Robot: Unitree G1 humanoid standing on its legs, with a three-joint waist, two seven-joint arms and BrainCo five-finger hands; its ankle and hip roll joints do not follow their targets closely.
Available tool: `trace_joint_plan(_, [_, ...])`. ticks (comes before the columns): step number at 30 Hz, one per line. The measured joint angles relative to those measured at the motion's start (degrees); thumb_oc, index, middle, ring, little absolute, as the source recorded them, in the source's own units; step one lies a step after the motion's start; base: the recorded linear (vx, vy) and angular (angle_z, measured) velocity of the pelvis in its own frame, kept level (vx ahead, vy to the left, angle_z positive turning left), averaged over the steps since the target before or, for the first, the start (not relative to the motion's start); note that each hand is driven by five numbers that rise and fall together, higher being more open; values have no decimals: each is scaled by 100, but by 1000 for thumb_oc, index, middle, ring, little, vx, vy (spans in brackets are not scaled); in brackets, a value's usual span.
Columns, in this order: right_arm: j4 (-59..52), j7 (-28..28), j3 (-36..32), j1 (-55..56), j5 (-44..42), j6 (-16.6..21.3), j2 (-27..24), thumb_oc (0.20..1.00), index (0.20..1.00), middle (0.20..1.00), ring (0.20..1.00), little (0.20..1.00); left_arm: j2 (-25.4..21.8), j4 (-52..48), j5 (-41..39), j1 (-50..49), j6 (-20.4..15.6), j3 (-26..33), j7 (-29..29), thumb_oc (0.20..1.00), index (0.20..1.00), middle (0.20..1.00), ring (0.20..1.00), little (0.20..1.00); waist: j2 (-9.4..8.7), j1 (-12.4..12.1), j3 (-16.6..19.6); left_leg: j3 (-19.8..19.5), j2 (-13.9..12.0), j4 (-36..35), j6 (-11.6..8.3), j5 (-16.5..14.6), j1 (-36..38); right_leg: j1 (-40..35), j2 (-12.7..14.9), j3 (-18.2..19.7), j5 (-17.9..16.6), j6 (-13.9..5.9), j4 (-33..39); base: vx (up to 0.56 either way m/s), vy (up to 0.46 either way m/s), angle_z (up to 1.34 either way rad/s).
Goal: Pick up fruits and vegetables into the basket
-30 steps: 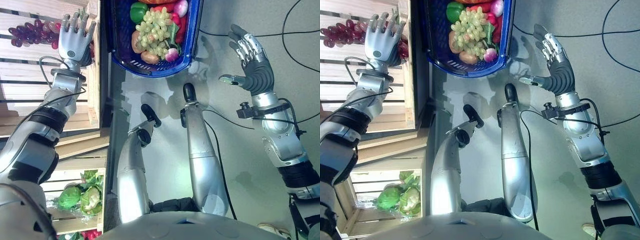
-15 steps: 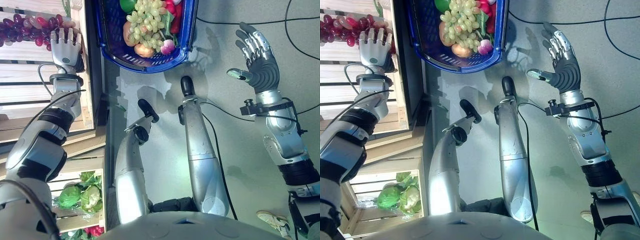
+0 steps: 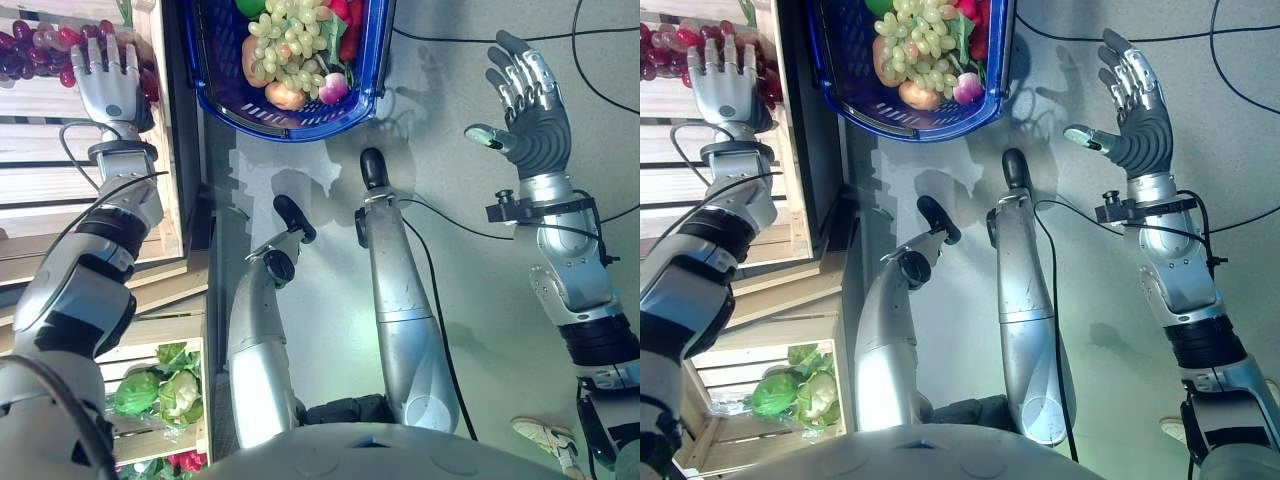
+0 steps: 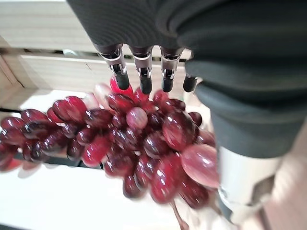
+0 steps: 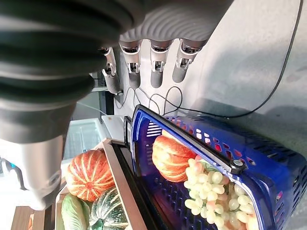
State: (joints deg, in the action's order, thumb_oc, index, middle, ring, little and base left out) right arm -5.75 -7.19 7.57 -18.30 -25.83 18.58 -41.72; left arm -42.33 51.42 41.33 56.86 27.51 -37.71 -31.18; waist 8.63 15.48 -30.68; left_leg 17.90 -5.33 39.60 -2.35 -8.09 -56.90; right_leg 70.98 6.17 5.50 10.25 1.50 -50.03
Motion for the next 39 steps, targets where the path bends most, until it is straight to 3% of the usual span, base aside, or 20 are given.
trace_joint_plan(24, [342,-3,22,-337,-135,15,-214,1000,1000,1000,1000,1000,18,633,-116,715,330,-199,240,1000,1000,1000,1000,1000,-3,135,-2,106,3,13,-5,-3,-291,395,-36,119,-1,2,-70,0,1,0])
trace_joint_plan(39, [392,146,14,-476,-633,21,-219,1000,1000,1000,1000,1000,44,847,-76,862,632,-307,820,1000,1000,1000,1000,1000,-2,137,-1,107,-64,15,-51,-28,-434,574,-99,153,-31,46,-73,-2,4,-2])
